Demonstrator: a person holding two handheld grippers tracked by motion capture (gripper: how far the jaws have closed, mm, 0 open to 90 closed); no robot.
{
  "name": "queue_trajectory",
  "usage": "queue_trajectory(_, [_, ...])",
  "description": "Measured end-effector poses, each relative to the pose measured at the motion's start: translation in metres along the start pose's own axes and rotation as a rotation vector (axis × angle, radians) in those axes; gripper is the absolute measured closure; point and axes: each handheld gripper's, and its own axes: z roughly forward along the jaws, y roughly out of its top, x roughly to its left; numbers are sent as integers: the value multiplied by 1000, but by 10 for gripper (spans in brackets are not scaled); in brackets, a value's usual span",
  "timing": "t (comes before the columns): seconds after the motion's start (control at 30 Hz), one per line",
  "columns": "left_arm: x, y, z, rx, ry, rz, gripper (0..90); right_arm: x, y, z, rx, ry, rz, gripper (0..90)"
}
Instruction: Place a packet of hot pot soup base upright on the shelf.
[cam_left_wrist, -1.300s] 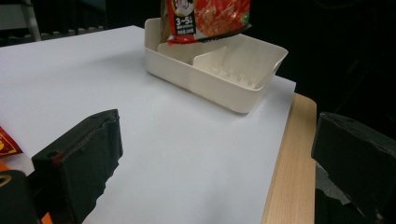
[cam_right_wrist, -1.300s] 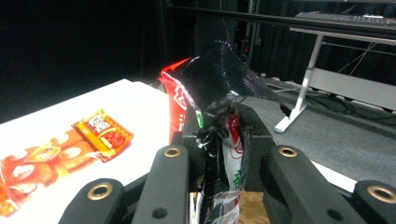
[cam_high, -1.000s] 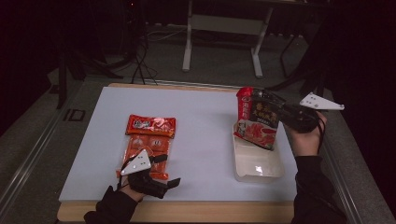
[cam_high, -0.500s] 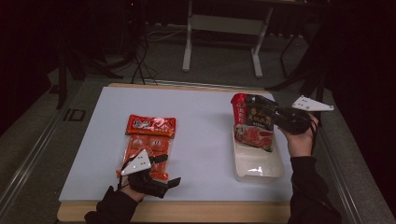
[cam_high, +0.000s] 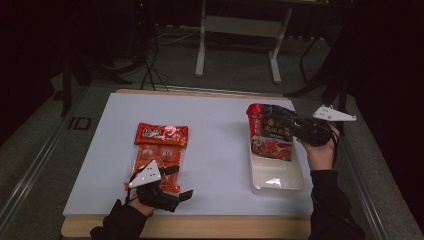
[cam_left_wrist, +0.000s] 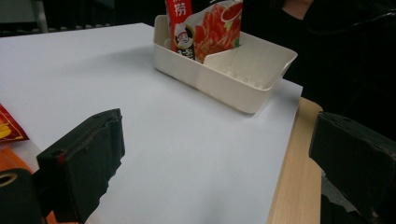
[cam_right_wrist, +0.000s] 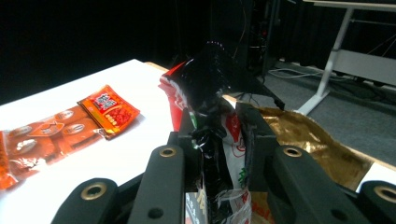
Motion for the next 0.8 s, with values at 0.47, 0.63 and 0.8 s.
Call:
queue_trajectory(0.47, [0,-1,1,3,-6,-10,39,-5,-19,-3,27,-18,72,666])
queue_trajectory(0.63, [0,-1,2,9,-7,-6,39,-8,-24,-15,11,-52,104,530])
queue_trajectory(0.8, [-1,-1,4,17,-7,-4,39,0,-12,-34,-33,-80,106,435])
